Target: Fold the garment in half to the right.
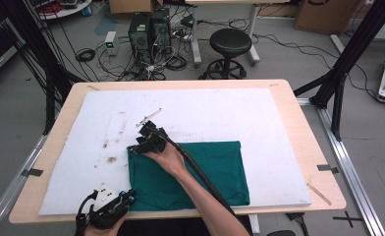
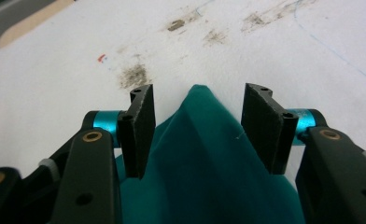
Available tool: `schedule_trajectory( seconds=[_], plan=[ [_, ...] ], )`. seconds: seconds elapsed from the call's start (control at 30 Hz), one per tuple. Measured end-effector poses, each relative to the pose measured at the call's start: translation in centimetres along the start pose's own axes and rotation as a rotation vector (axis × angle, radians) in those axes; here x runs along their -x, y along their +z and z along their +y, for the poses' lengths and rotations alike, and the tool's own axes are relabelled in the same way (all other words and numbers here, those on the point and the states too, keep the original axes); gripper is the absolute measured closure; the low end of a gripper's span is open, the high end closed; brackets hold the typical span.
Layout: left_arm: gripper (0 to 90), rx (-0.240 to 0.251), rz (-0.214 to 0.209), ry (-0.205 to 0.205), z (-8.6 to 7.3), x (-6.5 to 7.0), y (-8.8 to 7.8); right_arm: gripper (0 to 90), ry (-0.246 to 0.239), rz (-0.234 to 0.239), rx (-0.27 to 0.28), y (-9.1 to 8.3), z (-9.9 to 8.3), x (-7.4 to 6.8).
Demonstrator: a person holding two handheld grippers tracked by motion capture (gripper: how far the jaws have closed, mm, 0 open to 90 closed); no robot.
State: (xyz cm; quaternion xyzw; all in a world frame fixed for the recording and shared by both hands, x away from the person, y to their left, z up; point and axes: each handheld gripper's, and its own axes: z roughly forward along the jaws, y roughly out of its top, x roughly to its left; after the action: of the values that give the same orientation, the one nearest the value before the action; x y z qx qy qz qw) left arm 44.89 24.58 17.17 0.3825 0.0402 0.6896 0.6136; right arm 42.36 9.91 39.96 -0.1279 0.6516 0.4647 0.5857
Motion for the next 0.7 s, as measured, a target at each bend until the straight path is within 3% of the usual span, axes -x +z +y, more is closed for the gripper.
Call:
schedule_trajectory(
  seconds=[0.37,0.7],
  plan=[
    [85.2,0.005,-0.003,-0.003,-0.1,0.0,0.0,54.3,-0.008,-0.028,-0.052,2.5,0.7,-0.2],
    [85.2,0.007,-0.004,-0.004,-0.1,-0.1,0.0,66.5,-0.011,-0.055,-0.055,3.1,0.6,-0.2]
  ],
)
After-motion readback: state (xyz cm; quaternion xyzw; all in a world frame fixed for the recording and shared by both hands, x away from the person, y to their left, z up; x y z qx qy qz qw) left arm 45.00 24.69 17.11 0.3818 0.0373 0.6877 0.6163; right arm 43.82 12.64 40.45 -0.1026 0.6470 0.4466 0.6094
